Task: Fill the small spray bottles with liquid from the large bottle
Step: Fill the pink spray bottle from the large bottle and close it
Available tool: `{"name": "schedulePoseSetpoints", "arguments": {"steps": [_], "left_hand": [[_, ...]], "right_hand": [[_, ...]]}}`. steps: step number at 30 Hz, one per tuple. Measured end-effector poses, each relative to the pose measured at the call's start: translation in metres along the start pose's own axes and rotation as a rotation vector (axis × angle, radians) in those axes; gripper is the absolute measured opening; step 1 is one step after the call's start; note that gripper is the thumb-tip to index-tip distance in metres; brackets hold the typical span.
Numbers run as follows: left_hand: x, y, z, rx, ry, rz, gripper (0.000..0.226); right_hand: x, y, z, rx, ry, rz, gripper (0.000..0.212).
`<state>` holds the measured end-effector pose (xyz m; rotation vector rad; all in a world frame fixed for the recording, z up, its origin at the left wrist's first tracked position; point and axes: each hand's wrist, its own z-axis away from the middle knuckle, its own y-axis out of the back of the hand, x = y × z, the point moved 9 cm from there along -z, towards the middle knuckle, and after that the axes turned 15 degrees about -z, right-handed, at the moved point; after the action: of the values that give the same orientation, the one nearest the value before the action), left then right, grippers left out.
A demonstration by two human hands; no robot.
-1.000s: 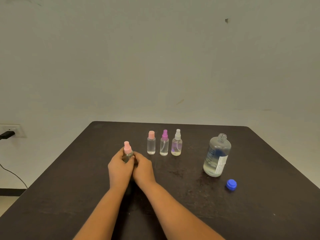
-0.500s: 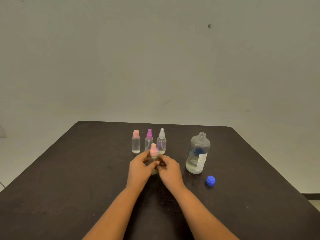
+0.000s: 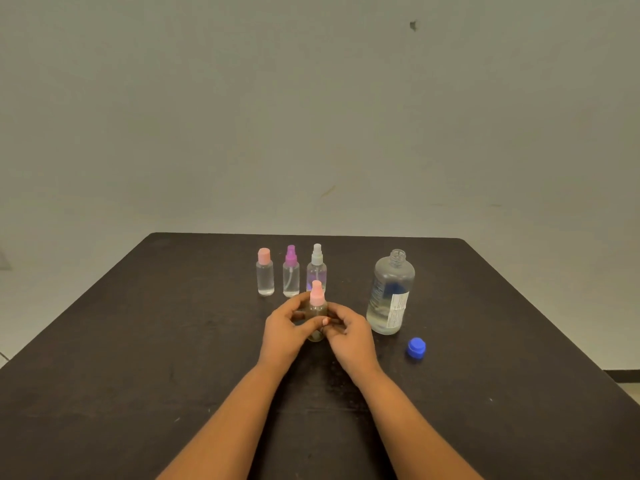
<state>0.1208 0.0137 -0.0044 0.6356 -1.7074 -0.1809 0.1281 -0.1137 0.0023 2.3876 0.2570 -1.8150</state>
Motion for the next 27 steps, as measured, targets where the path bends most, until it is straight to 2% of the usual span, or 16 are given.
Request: {"name": "schedulePoseSetpoints", "arguments": {"steps": [5, 7, 10, 12, 13, 16, 27], "left_hand": [[-0.001, -0.002, -0.002, -0.029, 0.007, 0.043, 0.047], [-0.001, -0.002, -0.001, -0.026, 0.001, 0.058, 0.047], [0.0, -0.002, 0.0, -0.019, 0.008, 0.058, 0.05], [0.002, -0.004, 0.0, -0.031, -0.001, 0.061, 0.05], [0.002, -0.004, 0.001, -0.031, -0.005, 0.063, 0.048], [0.001, -0.003, 0.0, -0.015, -0.014, 0.076, 0.042], [0.001, -0.004, -0.004, -0.016, -0.033, 0.051, 0.041]], "right_hand": [[0.007, 0.001, -0.001, 0.004, -0.01, -0.034, 0.046], [0.007, 0.006, -0.004, 0.072, 0.019, -0.064, 0.05], [0.001, 0.015, -0.007, 0.185, 0.056, -0.178, 0.04], [-0.002, 0.015, -0.01, 0.21, 0.079, -0.254, 0.03], [-0.004, 0.011, -0.01, 0.205, 0.092, -0.262, 0.031], [-0.003, 0.003, -0.014, 0.199, 0.138, -0.193, 0.043], [-0.007, 0.006, -0.023, 0.247, 0.242, -0.045, 0.022]]}}
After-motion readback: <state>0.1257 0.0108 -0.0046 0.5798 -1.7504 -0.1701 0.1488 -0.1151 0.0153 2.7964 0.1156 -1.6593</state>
